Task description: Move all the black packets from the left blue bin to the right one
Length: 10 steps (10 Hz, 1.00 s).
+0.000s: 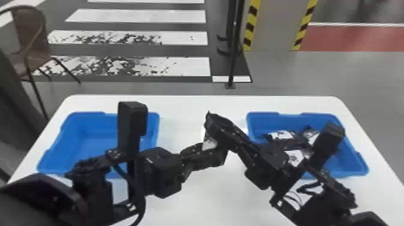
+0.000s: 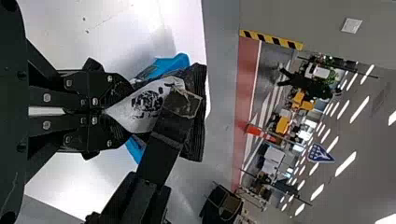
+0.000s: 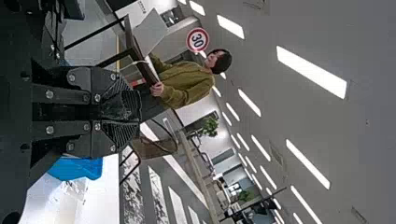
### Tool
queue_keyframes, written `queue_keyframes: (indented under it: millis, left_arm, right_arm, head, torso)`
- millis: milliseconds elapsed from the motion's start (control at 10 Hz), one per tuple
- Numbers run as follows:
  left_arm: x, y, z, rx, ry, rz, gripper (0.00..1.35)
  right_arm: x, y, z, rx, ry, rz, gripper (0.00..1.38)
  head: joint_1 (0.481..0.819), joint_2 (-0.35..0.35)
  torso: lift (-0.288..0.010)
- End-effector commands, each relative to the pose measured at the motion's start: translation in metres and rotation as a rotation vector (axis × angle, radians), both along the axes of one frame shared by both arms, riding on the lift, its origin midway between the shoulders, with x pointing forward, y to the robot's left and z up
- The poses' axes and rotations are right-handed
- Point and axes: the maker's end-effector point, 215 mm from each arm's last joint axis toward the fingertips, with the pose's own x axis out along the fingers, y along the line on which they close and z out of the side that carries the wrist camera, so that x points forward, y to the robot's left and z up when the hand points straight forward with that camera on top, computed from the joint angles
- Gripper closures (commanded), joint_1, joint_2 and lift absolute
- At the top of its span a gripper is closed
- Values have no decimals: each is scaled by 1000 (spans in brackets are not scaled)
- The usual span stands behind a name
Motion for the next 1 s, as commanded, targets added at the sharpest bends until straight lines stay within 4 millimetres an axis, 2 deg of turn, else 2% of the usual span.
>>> queue_keyframes:
  millis: [0, 100, 200, 400, 500, 600, 800, 900]
  left_arm:
    - [-2, 3, -3, -19, 15, 9, 627]
    - [-1, 14, -5, -33, 13, 41, 171]
    - [0, 33, -9, -55, 11, 94, 85]
    - [5, 93, -9, -88, -35, 247, 162]
    - [5, 125, -10, -93, -61, 322, 163]
    - [4, 146, -3, -98, -116, 374, 163]
    - [-9, 165, 16, -124, -201, 435, 163]
    - [-19, 174, 21, -135, -222, 467, 163]
  right_arm:
    - [4, -7, 0, 4, -1, -15, 1277]
    - [11, -20, -2, -6, -2, -42, 1277]
    - [22, -38, -4, -27, -8, -77, 1277]
    - [57, -88, -25, -122, -4, -172, 1277]
    - [77, -117, -43, -179, 13, -225, 1276]
    - [94, -151, -65, -228, 36, -286, 1276]
    - [121, -246, -99, -342, 68, -467, 1276]
    - [124, -293, -117, -393, 103, -555, 1245]
  head:
    - [695, -12]
    - [695, -12]
    - [695, -16]
    - [695, -18]
    - [695, -12]
    - [695, -6]
    - [695, -20]
    - [695, -59]
  torso:
    - [-140]
    - [-140]
    - [-140]
    - [-140]
    - [-140]
    - [-140]
    - [-140]
    - [-140]
